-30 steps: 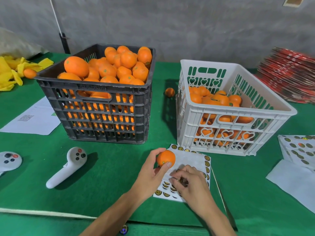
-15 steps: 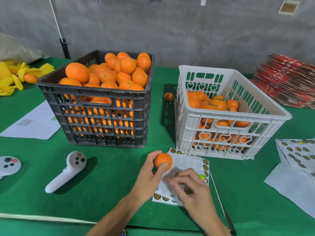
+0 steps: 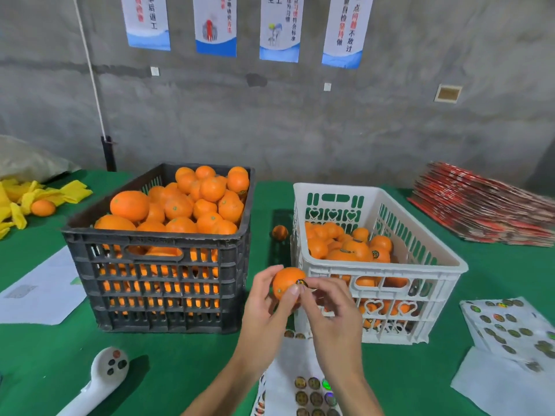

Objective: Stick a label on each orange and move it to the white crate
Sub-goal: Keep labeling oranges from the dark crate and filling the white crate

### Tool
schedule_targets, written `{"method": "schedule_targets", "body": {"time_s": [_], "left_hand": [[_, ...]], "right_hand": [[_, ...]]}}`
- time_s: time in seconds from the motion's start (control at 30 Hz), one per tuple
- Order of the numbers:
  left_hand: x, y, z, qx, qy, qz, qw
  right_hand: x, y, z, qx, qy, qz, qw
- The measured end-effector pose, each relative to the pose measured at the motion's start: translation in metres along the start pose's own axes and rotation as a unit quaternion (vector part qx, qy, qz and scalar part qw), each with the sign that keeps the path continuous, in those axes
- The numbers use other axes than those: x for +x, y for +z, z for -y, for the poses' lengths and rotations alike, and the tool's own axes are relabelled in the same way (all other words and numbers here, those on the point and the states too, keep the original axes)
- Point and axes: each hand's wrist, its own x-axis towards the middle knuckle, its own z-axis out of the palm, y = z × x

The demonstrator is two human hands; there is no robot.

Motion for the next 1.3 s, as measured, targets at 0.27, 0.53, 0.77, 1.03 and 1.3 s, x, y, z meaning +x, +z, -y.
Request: {"method": "schedule_targets", "body": {"time_s": [0.27,0.53,0.77,1.03,1.3], "left_hand": [[0.066,0.038,-0.047,0.02,0.073,0.045,0.996],[0.108,0.05,-0.075,0.111,0.061,0.169,0.978],[0.131,-0.038,-0.101,0.412,0.117,0.024,0.904],[0.149,-0.133,-0.118,0.609,-0.143,-0.028,0.78],[0.176,-0.163,-0.13,0.617,-0.264,0.013,0.741]], "right_hand": [[0.072,-0.026,0.038,0.06,0.039,0.009,0.997],[0.118,-0.051,0.035,0.04,-0.027,0.089,0.995],[0.132,-0.046,0.015,-0.22,-0.064,-0.009,0.973],[0.119,0.037,0.026,-0.212,-0.183,0.087,0.956],[0.097,0.105,0.025,-0.16,-0.148,0.172,0.961]]}}
